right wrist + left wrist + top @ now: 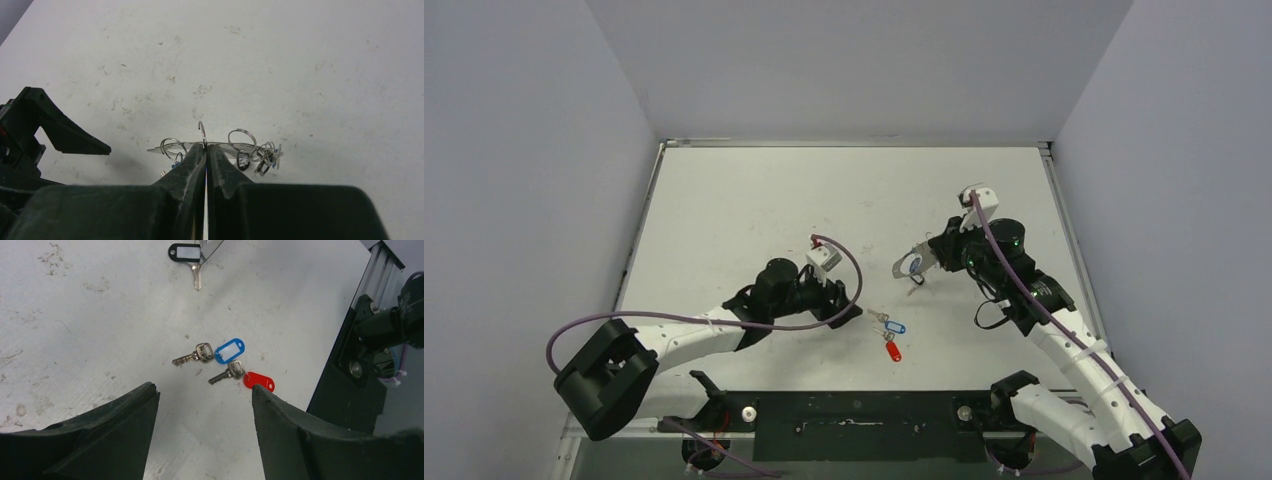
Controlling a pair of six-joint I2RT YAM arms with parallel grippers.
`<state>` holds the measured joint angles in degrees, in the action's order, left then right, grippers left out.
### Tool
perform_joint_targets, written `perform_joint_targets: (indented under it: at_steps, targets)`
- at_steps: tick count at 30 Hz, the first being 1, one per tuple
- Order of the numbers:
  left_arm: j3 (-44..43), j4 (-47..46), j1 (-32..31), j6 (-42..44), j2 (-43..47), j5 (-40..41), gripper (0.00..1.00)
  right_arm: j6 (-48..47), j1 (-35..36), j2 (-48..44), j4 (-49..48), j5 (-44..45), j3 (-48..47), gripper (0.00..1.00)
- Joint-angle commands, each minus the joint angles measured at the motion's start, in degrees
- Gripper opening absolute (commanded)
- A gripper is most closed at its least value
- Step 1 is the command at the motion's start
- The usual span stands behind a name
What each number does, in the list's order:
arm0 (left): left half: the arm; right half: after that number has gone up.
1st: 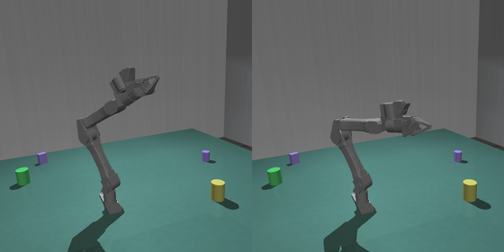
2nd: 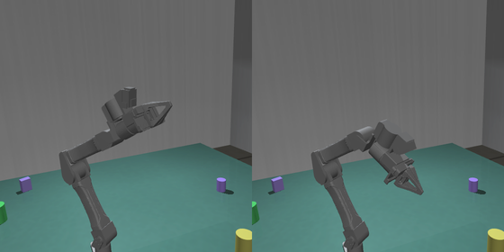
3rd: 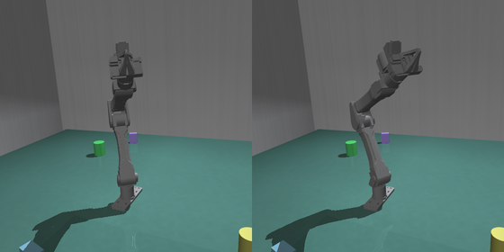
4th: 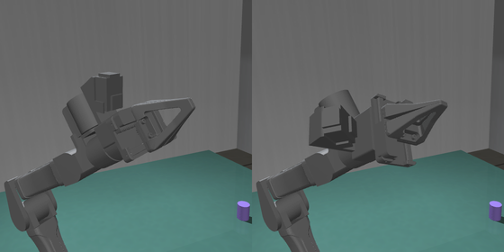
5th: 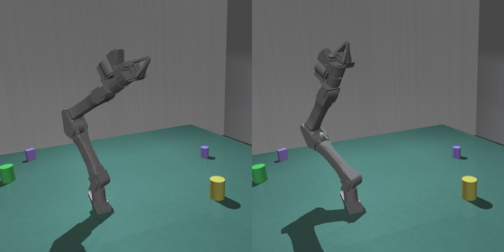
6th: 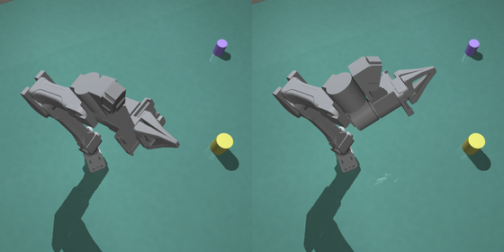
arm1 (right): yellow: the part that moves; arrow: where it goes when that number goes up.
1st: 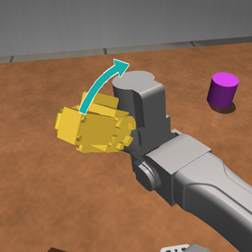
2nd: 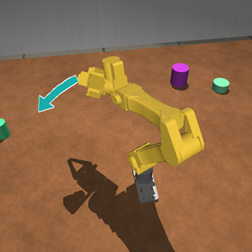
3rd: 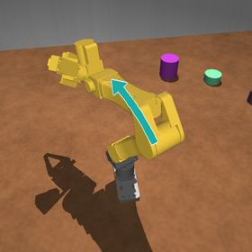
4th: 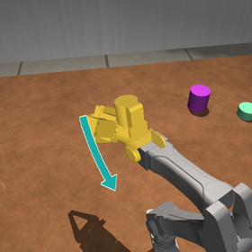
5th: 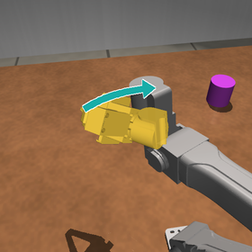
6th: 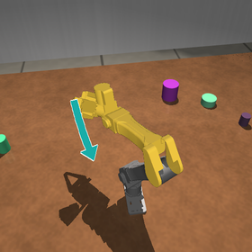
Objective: Put the keys on the keyring
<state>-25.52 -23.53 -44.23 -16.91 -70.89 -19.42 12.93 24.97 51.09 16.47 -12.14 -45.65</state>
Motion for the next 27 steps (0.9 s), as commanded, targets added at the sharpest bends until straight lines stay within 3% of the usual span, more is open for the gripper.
perform_joint_targets:
  at_steps: [1,10,17,27]
  targets:
    - [-6.6,-0.4,-1.8,-10.5,-3.3,4.4,0.66,5.9,-3.3,0.2,-0.3,5.0,-1.6,0.00]
    - [-17.4,13.6,-7.4,-24.8,-13.7,13.2,0.60,8.6,-10.0,1.7,2.1,1.6,-0.9,0.00]
    - [-26.6,26.0,-13.1,-24.0,-20.9,18.9,0.46,8.2,-12.9,3.8,3.8,-2.2,-0.7,0.00]
    - [-37.1,39.2,-19.5,-21.1,-29.1,24.9,0.42,6.5,-14.1,5.2,5.7,-2.4,-0.5,0.00]
